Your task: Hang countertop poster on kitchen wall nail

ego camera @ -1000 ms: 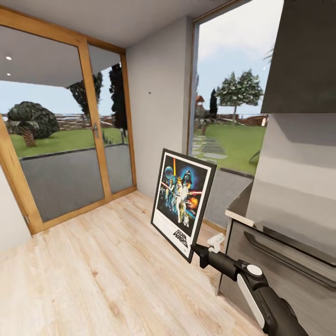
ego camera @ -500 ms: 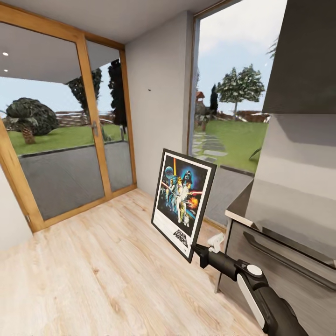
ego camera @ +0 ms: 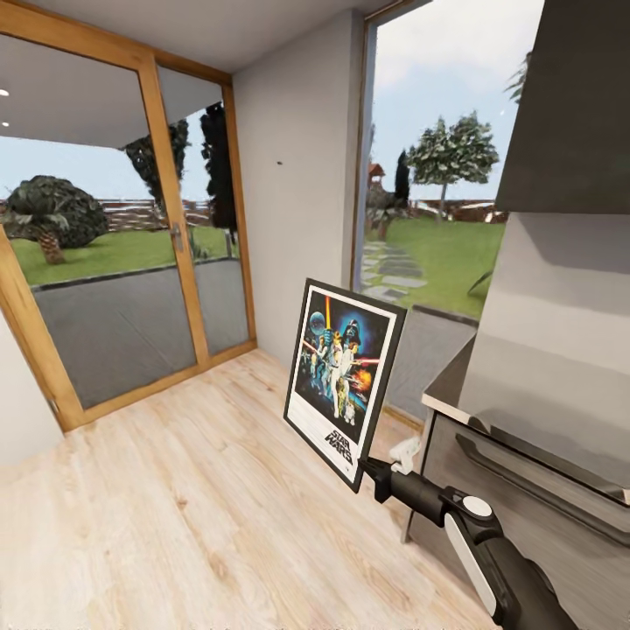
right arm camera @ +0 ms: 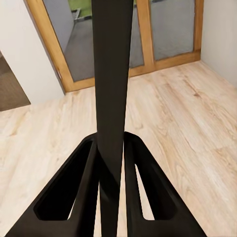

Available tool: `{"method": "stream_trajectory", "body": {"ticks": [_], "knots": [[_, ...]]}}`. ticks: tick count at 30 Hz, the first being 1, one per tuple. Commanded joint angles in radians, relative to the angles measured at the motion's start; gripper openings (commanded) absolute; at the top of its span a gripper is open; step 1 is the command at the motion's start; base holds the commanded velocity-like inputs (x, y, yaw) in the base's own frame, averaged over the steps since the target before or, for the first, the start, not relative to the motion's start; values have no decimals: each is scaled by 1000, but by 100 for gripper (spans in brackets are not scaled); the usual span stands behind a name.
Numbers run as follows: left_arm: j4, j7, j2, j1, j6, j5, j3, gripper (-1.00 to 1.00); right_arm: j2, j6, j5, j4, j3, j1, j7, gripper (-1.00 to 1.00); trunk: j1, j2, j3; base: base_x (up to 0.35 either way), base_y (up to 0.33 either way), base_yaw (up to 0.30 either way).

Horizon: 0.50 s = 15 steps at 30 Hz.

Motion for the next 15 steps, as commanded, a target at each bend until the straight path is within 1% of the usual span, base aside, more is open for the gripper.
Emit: {"method": "stream_trajectory", "body": {"ticks": [1, 6, 15], "knots": [[-1, 0, 1, 0, -2, -3, 2, 100, -1, 10, -13, -1, 1, -1, 1, -100, -4, 6, 1, 0, 0, 0], [-1, 0, 3, 0, -3, -3, 1, 100, -1, 10, -12, 0, 0, -1, 1, -100, -23, 41, 8, 0, 0, 0], [-1, 0, 3, 0, -3, -3, 1, 100, -1, 9, -12, 1, 1, -1, -1, -100, -58, 104, 35, 0, 0, 0]]}}
